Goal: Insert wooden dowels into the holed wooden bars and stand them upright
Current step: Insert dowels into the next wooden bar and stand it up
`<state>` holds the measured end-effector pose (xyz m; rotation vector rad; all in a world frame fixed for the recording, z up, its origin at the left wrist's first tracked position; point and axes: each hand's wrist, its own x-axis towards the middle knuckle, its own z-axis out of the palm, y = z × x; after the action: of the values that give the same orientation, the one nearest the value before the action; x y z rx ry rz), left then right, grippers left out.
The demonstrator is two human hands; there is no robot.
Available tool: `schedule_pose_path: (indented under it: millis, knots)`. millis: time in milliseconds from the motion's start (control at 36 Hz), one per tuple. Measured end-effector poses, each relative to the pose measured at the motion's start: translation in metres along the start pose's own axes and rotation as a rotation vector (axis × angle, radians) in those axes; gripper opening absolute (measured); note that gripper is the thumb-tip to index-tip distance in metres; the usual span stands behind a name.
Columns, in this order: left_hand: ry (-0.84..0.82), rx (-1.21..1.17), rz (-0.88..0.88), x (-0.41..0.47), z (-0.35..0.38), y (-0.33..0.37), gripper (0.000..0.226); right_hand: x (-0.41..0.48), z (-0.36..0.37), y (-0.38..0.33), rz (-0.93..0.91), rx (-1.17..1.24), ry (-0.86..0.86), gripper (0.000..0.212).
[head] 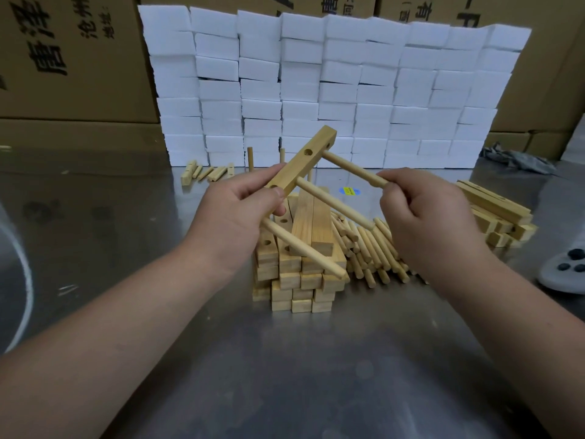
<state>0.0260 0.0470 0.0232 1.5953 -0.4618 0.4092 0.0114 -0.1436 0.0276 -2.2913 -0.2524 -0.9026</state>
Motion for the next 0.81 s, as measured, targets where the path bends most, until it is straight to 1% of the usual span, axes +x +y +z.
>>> schedule_pose_path:
  millis: [111,222,556,806]
  knots:
    - [-0.015,0.011,0.013,-0.0005,-0.0007,0.001,0.035,-0.0001,0.001,0.0016,0.03,0.017,0.017,0.031]
    - [-0.025,0.015,0.036,0.0003,-0.0018,0.0023,0.035,-0.0008,0.0014,0.0025,0.024,0.017,0.049,0.03]
    - [-0.031,0.038,0.048,0.0003,-0.0042,0.0029,0.036,-0.0016,0.0016,0.0039,-0.003,0.04,0.04,0.027]
    - [-0.044,0.051,0.05,-0.0005,-0.0042,0.0057,0.035,-0.0016,-0.0006,0.0036,-0.085,-0.013,0.059,0.022]
